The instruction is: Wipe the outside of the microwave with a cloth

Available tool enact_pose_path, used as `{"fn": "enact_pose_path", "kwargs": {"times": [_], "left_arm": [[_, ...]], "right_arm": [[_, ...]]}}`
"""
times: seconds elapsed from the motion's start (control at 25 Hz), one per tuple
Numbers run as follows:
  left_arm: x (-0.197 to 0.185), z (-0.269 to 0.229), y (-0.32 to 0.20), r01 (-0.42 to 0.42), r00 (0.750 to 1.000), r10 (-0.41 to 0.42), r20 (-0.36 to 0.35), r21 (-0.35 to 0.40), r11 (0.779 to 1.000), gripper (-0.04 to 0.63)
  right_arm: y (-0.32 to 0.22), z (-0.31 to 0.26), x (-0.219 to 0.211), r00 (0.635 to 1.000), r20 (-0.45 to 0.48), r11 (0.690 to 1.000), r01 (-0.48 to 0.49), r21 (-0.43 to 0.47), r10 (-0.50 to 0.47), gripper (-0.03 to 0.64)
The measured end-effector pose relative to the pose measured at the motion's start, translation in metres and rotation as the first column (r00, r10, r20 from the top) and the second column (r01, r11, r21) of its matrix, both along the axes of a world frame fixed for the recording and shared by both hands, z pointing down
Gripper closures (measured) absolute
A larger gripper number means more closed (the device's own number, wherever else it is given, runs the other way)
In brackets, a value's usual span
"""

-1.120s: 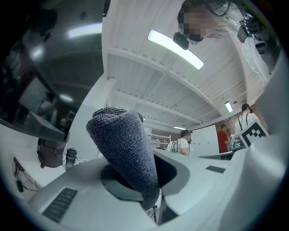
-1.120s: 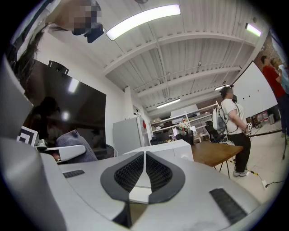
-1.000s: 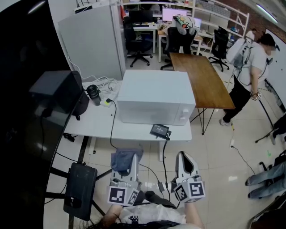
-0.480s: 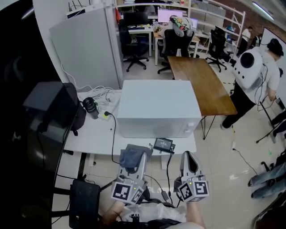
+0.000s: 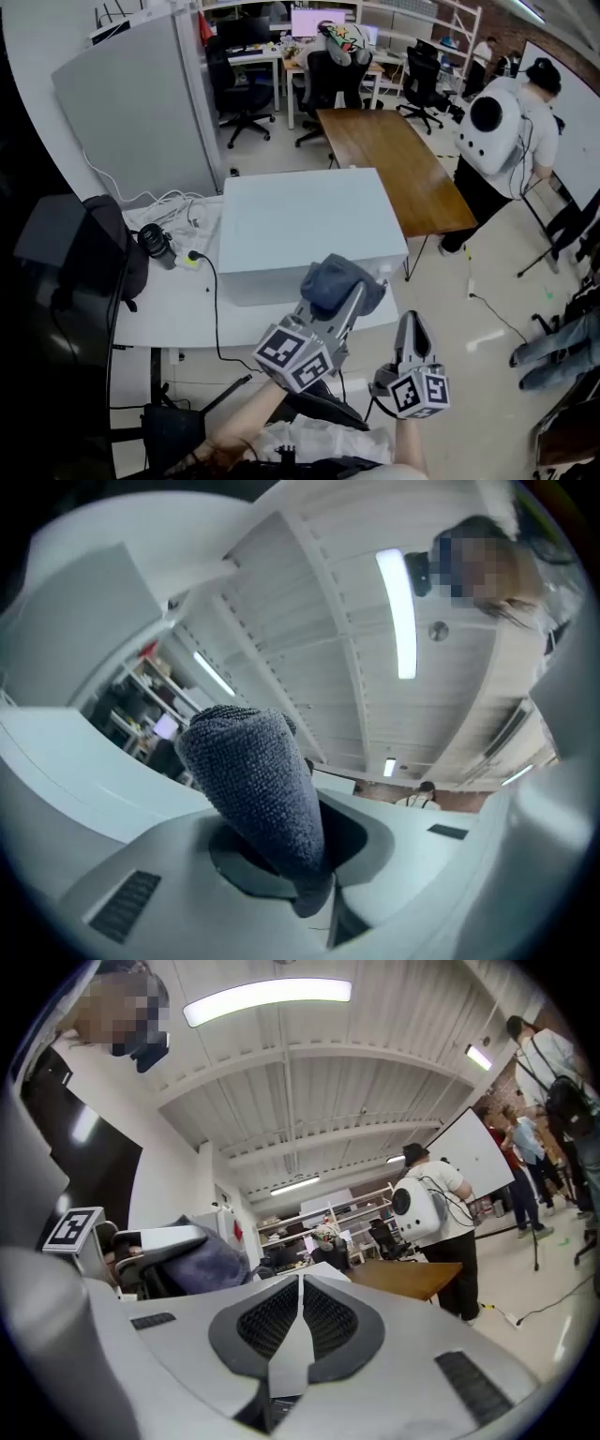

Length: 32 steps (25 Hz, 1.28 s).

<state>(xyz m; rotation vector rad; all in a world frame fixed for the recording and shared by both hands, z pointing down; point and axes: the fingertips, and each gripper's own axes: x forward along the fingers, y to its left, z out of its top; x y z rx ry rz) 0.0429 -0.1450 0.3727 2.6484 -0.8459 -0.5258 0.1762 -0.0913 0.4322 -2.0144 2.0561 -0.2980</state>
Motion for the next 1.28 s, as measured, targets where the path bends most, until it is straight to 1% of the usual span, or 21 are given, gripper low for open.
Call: {"fn": "enact_pose_path", "kwargs": {"times": [0.04,0.12,0.2,0.24,0.28,0.32,0.36,0.4,0.44,0.48,0.64,0.76,0.84,0.88,0.96,1.04,1.08,1.16,1.2,1.24,1.28], "left_arm": [[0.024,0.004,-0.009,-0.051,0.999,0.052,0.018,-0.036,0.998,0.54],[0.065,0.011,-0.028,-0.081,0.985,0.088,0.149,-0.052,0.995,0.541],[0.089,0.002,-0.041,-0.044,0.942,0.023,0.336,0.055,0.998,0.541],[0.096,-0.008,-0.046,-0.019,0.9,-0.05,0.432,0.153,0.988,0.541],[0.102,-0.02,-0.052,0.008,0.841,-0.15,0.52,0.266,0.964,0.541],[0.106,-0.029,-0.059,0.03,0.763,-0.265,0.589,0.377,0.926,0.541],[0.111,-0.036,-0.067,0.038,0.672,-0.374,0.639,0.475,0.879,0.541],[0.118,-0.037,-0.075,0.021,0.583,-0.454,0.674,0.546,0.837,0.541],[0.126,-0.032,-0.083,-0.013,0.508,-0.498,0.703,0.585,0.811,0.541],[0.134,-0.023,-0.09,-0.052,0.452,-0.511,0.731,0.594,0.803,0.541],[0.148,0.035,-0.121,-0.168,0.266,-0.473,0.84,0.523,0.835,0.542],[0.151,0.063,-0.132,-0.2,0.188,-0.451,0.873,0.483,0.852,0.543],[0.148,0.072,-0.137,-0.209,0.129,-0.467,0.875,0.484,0.85,0.543],[0.146,0.077,-0.14,-0.212,0.105,-0.469,0.877,0.48,0.851,0.543],[0.14,0.09,-0.144,-0.209,0.068,-0.443,0.894,0.447,0.87,0.543],[0.131,0.105,-0.146,-0.193,0.05,-0.41,0.911,0.412,0.891,0.543],[0.125,0.109,-0.148,-0.182,0.052,-0.401,0.915,0.403,0.897,0.545],[0.117,0.113,-0.15,-0.154,0.071,-0.395,0.916,0.401,0.903,0.545],[0.114,0.113,-0.151,-0.139,0.091,-0.388,0.917,0.397,0.907,0.545],[0.112,0.111,-0.152,-0.122,0.126,-0.374,0.919,0.388,0.914,0.545],[0.111,0.11,-0.151,-0.101,0.176,-0.353,0.919,0.373,0.922,0.545]], "right_arm": [[-0.001,0.0,0.01,1.0,0.011,1.0,-0.02,-0.003,0.02,0.586],[-0.002,-0.002,0.025,0.999,0.016,0.999,-0.047,-0.002,0.047,0.584],[-0.002,-0.005,0.039,0.997,0.016,0.998,-0.069,0.003,0.069,0.586],[-0.003,-0.005,0.046,0.997,0.021,0.997,-0.079,0.007,0.079,0.586],[-0.005,-0.005,0.053,0.996,0.029,0.996,-0.087,0.009,0.086,0.586],[-0.008,-0.004,0.059,0.995,0.04,0.996,-0.092,0.008,0.091,0.586],[-0.011,-0.001,0.065,0.994,0.051,0.996,-0.094,0.005,0.094,0.586],[-0.013,0.001,0.07,0.994,0.061,0.995,-0.096,0.002,0.095,0.586],[-0.015,0.003,0.073,0.993,0.069,0.995,-0.096,-0.001,0.096,0.586],[-0.018,0.003,0.075,0.993,0.076,0.995,-0.095,-0.001,0.095,0.586],[-0.03,0.003,0.081,0.992,0.093,0.996,-0.085,0.005,0.084,0.586],[-0.035,0.009,0.086,0.991,0.111,0.997,-0.079,-0.01,0.079,0.586],[-0.038,0.012,0.089,0.989,0.127,0.997,-0.078,-0.016,0.08,0.586],[-0.04,0.013,0.091,0.988,0.131,0.997,-0.08,-0.017,0.081,0.586],[-0.042,0.015,0.094,0.988,0.134,0.997,-0.08,-0.021,0.082,0.586],[-0.044,0.017,0.096,0.987,0.139,0.997,-0.075,-0.027,0.078,0.586],[-0.045,0.018,0.095,0.987,0.142,0.997,-0.071,-0.03,0.074,0.586],[-0.051,0.018,0.091,0.989,0.135,0.998,-0.053,-0.035,0.057,0.586],[-0.054,0.018,0.087,0.992,0.119,0.999,-0.039,-0.038,0.043,0.586],[-0.059,0.018,0.081,0.995,0.094,0.999,-0.02,-0.039,0.023,0.586],[-0.064,0.017,0.074,0.998,0.06,0.999,0.003,-0.04,-0.001,0.586]]}}
